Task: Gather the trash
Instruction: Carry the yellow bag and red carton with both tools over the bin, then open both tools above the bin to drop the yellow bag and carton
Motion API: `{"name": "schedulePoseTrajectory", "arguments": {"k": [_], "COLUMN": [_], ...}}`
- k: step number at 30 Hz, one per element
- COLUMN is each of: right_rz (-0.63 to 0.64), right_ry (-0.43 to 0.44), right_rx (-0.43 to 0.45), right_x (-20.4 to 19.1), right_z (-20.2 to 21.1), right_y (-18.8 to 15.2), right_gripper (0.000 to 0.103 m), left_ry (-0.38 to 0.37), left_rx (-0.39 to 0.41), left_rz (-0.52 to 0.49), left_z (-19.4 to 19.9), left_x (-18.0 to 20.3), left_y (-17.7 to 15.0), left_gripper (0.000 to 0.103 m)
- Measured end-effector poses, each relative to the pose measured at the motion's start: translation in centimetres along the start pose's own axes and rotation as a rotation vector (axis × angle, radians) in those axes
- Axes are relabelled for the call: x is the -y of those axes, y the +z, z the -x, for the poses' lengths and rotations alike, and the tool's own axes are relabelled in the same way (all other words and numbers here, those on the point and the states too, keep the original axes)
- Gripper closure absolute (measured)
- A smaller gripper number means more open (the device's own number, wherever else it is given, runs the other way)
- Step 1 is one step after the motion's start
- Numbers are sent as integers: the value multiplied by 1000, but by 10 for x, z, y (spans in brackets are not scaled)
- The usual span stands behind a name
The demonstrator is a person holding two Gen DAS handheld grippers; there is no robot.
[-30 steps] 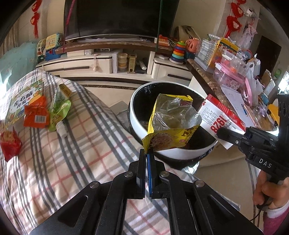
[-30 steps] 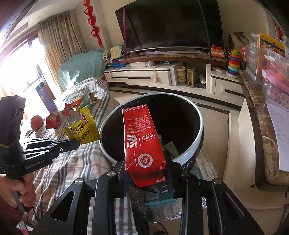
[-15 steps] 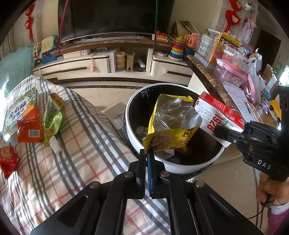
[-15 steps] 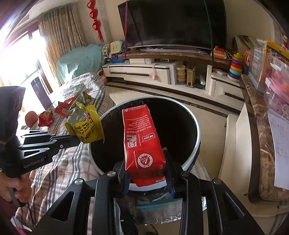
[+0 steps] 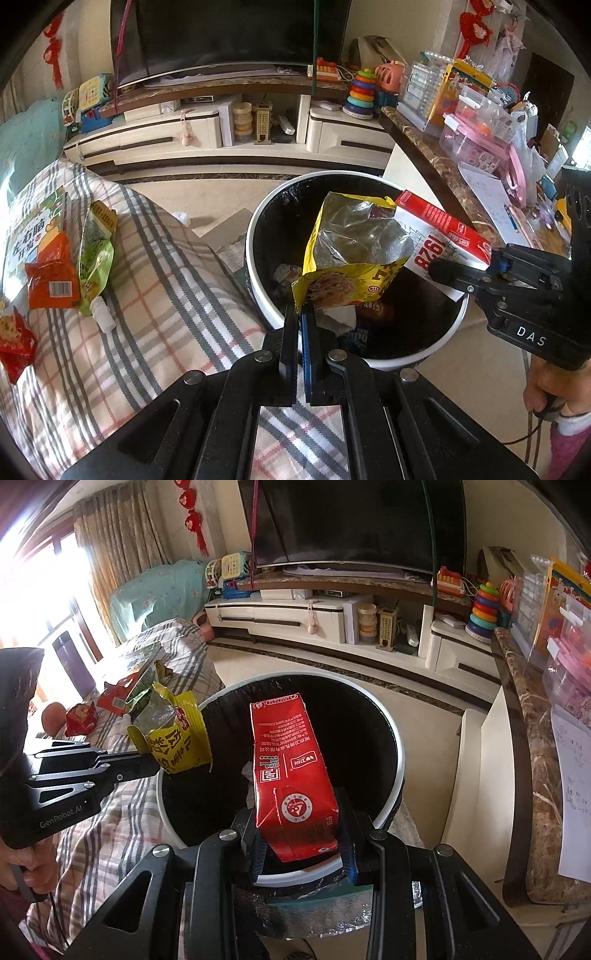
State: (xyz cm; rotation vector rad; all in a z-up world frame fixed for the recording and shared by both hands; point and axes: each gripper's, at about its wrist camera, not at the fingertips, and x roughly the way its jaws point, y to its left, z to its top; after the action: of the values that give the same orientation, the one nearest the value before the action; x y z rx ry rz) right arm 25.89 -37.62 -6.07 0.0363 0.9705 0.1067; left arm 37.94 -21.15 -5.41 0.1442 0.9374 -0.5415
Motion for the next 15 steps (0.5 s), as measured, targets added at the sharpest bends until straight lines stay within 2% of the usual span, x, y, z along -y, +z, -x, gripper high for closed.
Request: {"name": "schedulePoseTrajectory", "arguments": {"k": [12, 15], "right_rz": [-8, -13], "right_ry": [2, 6], "right_rx": [-9, -14], "right_x": [6, 10], "right_z": [-3, -4], "right_y": [4, 6], "right_gripper": [71, 70], "left_ry": [0, 3], "left_rx": [-19, -25], "left_rz": [7, 21], "left_z": [-10, -12], "left_x": [3, 1], "left_y": [9, 11], "left_gripper": [103, 97]}}
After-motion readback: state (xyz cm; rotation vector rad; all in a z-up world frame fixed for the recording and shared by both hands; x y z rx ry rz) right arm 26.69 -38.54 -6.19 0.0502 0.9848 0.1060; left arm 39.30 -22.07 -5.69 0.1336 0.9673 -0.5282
